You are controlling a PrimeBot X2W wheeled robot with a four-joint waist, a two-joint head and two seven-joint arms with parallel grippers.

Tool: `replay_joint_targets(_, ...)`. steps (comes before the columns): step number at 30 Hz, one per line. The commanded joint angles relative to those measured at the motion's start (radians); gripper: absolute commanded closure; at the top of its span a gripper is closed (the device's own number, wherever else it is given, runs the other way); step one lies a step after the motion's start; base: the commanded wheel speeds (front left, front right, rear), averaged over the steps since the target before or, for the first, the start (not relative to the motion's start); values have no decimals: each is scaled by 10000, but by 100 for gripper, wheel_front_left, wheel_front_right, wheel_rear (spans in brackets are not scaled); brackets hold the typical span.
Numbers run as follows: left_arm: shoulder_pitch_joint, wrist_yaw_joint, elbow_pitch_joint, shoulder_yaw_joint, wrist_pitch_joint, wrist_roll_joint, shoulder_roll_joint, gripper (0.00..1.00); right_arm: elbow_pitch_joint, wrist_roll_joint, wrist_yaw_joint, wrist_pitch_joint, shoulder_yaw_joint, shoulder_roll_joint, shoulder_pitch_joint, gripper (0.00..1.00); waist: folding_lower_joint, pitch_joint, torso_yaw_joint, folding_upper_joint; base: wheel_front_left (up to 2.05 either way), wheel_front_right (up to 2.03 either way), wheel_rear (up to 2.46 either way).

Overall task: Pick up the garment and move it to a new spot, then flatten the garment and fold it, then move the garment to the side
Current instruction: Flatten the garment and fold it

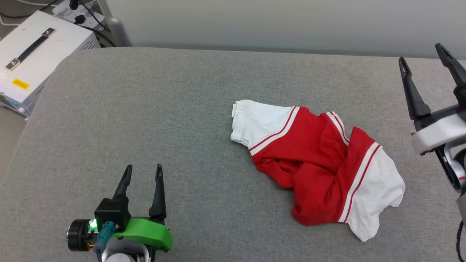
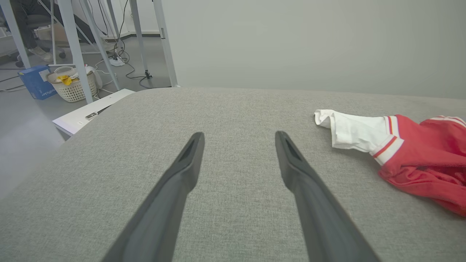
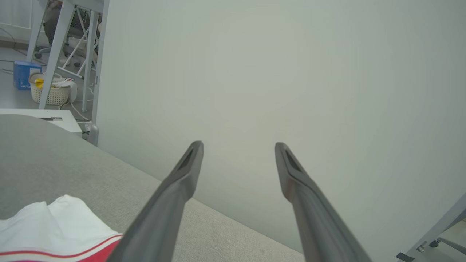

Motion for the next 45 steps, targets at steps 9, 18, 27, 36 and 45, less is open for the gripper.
replay_joint_targets(9, -637, -29, -193, -66, -57, -68, -76, 0, 1064, 2978, -7, 4140, 3313, -2329, -2038, 0, 0, 881, 419, 43, 0, 0, 0)
replay_joint_targets(18, -1096, 159, -334, -354, -57, -362, -80, 0, 1362, 6668, -7, 8028, 6061, -3698, -2954, 0, 0, 1793, 741, 43, 0, 0, 0)
replay_joint_targets(27, -1487, 293, -293, -613, -57, -545, -81, 0, 2431, 7610, -7, 9265, 7868, -3638, -3059, 0, 0, 2366, 1033, 43, 0, 0, 0)
replay_joint_targets(36, -1309, 309, -113, -488, -57, -467, -81, 0, 2850, 7769, -7, 6987, 8955, -3712, -3311, 100, 0, 1865, 693, 43, 0, 0, 0)
replay_joint_targets(45, -765, 345, -63, -380, -57, -432, -81, 0, 1726, 7943, -7, 4530, 8290, -4715, -2964, 100, 0, 974, 292, 43, 0, 0, 0)
